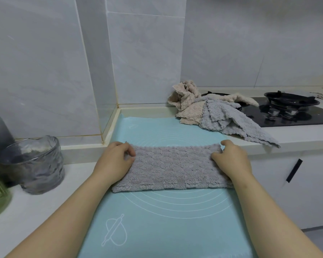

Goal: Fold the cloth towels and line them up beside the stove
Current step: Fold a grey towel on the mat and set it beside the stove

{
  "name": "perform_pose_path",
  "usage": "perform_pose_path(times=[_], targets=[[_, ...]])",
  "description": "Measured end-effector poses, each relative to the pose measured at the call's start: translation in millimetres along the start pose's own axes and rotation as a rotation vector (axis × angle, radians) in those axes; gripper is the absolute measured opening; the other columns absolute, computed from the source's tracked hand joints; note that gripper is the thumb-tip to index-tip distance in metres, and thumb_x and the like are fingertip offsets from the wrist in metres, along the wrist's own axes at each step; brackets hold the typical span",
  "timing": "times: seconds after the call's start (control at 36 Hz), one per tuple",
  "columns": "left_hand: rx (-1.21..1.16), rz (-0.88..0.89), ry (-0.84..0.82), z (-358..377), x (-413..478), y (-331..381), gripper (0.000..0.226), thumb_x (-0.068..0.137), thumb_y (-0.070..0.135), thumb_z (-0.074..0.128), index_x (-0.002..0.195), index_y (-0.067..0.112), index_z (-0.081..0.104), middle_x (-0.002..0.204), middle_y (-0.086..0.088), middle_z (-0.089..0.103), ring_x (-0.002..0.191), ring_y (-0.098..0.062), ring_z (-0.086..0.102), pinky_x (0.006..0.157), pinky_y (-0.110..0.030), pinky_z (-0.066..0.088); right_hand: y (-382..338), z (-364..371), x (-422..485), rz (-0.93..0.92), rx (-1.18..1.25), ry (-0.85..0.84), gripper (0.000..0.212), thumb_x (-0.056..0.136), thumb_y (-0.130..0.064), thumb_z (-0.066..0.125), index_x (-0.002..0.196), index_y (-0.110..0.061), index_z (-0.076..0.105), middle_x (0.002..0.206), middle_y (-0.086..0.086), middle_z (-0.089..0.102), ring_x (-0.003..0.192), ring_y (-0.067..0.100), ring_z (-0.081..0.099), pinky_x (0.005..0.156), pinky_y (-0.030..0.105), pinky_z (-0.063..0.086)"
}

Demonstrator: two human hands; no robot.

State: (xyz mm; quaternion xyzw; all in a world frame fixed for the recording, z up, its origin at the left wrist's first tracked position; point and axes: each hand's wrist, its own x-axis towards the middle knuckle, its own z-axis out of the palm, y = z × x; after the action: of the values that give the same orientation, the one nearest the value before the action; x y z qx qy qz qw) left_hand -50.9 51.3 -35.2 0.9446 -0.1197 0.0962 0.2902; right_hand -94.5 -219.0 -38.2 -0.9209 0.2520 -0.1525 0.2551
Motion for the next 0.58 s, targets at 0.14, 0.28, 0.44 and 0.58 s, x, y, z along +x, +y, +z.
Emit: perform_pose_path(times=[0.14, 0.28, 0.44, 0.58], targets=[[-0.006, 0.015, 0.122, 3.7, 1.6, 1.5, 0.017, 0.085, 0.003, 0.055, 0.09, 0.016, 0.066, 0.101, -0.001, 0.051, 0.091, -0.016, 0.047, 0.075, -0.021, 0.029, 0.9, 0.9, 2.0, -0.008, 0.019, 0.051, 0.022, 0.087, -0.016, 0.051, 0.106, -0.017, 0.061, 0.105, 0.012, 0.065, 0.101, 0.032, 0.055, 0.072, 0.032, 0.041], [0.049, 0.066, 0.203, 8.3, 0.7, -0.6, 0.018, 0.085, 0.0, 0.053, 0.092, 0.008, 0.067, 0.107, -0.004, 0.056, 0.097, -0.021, 0.05, 0.074, -0.023, 0.032, -5.4, 0.0, 4.2, -0.047, 0.118, 0.151, 0.02, 0.089, -0.016, 0.054, 0.107, -0.016, 0.063, 0.11, 0.009, 0.064, 0.105, 0.03, 0.055, 0.071, 0.03, 0.037], [0.224, 0.075, 0.148, 5.4, -5.2, 4.1, 0.025, 0.093, 0.012, 0.047, 0.107, 0.008, 0.067, 0.139, -0.005, 0.045, 0.121, -0.027, 0.046, 0.09, -0.032, 0.038, -3.4, -2.0, 3.1, -0.021, -0.004, 0.029, 0.039, 0.091, -0.024, 0.048, 0.13, -0.017, 0.049, 0.128, 0.012, 0.056, 0.118, 0.034, 0.047, 0.089, 0.037, 0.042], [0.042, 0.275, 0.16, -0.8, -16.6, 24.1, 0.052, 0.087, 0.042, 0.032, 0.12, 0.014, 0.062, 0.149, 0.003, 0.034, 0.14, -0.014, 0.027, 0.107, -0.02, 0.019, -1.4, -10.6, -6.7, -0.008, -0.086, -0.031, 0.046, 0.088, -0.036, 0.051, 0.128, -0.014, 0.048, 0.128, 0.015, 0.05, 0.118, 0.034, 0.046, 0.091, 0.038, 0.041]])
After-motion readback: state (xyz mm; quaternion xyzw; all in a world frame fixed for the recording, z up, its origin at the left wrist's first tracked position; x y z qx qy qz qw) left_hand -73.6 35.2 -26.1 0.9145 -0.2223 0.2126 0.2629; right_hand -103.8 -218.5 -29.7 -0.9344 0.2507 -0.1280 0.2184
